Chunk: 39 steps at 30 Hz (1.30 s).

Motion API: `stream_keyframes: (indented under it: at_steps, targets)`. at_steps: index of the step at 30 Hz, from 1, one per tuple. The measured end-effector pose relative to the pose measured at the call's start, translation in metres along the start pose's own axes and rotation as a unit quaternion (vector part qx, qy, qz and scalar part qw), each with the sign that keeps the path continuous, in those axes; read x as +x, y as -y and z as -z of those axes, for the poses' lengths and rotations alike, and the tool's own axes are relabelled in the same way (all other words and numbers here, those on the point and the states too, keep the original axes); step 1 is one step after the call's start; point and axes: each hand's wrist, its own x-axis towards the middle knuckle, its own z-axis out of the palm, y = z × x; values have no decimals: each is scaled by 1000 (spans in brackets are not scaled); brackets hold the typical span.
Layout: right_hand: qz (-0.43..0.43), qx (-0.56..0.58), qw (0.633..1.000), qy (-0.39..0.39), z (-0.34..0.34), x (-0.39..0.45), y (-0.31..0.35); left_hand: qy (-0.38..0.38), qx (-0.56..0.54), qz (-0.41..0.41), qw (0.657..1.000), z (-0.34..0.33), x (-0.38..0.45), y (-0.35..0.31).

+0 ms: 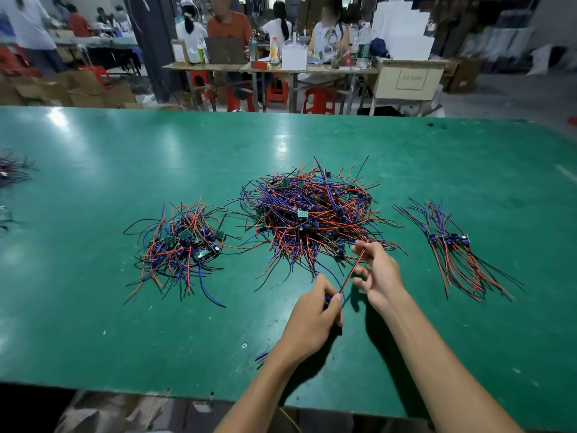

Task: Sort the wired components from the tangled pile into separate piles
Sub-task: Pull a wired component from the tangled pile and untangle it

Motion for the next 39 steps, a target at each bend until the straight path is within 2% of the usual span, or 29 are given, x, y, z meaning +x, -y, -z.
stream_keyframes:
  at_steps: [3,6,9,12,14,15,19,24,26,30,35,39]
  targets:
    - [-36,63,997,9,1,1,-4,-15,-5,3,1000,-1,-2,-1]
    - [28,47,997,60,6,-1,-14,-54,-96,57,992,0,-3,-11]
    - [115,-38,991,62,14,-9,-33,-62,-212,147,964,10,3,-25]
    - [251,-220,938,98,21,-16,-52,-44,-377,193,905,18,14,-35]
    - [283,-306,897,147,18,-20,-57,-66,-436,180,879,20,20,-41]
    - [291,-317,888,159,18,-22,-57,-76,-449,174,873,22,22,-44]
    - [292,-252,908,160,25,-23,-54,-89,-458,151,872,29,24,-47]
    - [262,-244,913,198,23,-27,-54,-105,-464,163,865,25,24,-44]
    - [260,-230,916,200,22,-29,-52,-107,-447,163,873,22,22,-42]
    - [266,-170,932,180,25,-28,-48,-97,-400,163,897,20,14,-43]
    - [262,-99,953,116,24,-27,-45,-96,-400,161,897,12,1,-44]
    - [226,-49,968,97,24,-26,-44,-80,-393,159,902,10,-5,-46]
